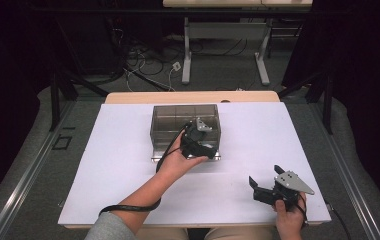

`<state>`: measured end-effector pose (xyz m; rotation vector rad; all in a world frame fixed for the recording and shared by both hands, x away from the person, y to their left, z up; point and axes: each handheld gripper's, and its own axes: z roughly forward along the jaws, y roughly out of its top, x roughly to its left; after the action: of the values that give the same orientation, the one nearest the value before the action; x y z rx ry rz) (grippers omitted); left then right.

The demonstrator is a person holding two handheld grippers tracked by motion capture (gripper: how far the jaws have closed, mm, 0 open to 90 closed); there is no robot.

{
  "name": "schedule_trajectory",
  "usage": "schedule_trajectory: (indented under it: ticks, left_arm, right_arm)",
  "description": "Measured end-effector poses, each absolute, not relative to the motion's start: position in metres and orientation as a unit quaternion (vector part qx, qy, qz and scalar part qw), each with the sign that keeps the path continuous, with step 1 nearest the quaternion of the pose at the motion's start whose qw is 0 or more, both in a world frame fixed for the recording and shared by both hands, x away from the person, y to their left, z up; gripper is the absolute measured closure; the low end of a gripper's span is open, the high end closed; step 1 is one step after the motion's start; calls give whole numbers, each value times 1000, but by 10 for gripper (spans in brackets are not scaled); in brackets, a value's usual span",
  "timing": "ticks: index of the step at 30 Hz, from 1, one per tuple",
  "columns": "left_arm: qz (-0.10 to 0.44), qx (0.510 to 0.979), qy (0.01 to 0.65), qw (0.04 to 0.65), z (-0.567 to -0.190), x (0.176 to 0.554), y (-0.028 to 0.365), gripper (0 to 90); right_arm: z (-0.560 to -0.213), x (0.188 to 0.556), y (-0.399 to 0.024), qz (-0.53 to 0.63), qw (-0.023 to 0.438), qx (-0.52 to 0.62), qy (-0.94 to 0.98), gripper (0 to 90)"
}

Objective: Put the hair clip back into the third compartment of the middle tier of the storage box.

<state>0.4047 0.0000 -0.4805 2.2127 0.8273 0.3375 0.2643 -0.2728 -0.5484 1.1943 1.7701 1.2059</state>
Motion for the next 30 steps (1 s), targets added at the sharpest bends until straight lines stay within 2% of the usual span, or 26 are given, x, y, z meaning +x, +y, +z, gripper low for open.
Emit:
schedule_trajectory:
  ticks: [7, 19, 30]
  left_arm:
    - [128, 857, 317, 385, -477, 402, 4, 169]
    - [133, 848, 304, 413, -468, 392, 12, 143]
    - [139, 834, 293, 446, -460, 383, 23, 69]
  right_arm:
    - [-548, 264, -273, 462, 339, 461, 678, 42]
    - [-548, 264, -272, 465, 339, 459, 677, 42]
    - [-548, 264, -272, 465, 338, 459, 677, 42]
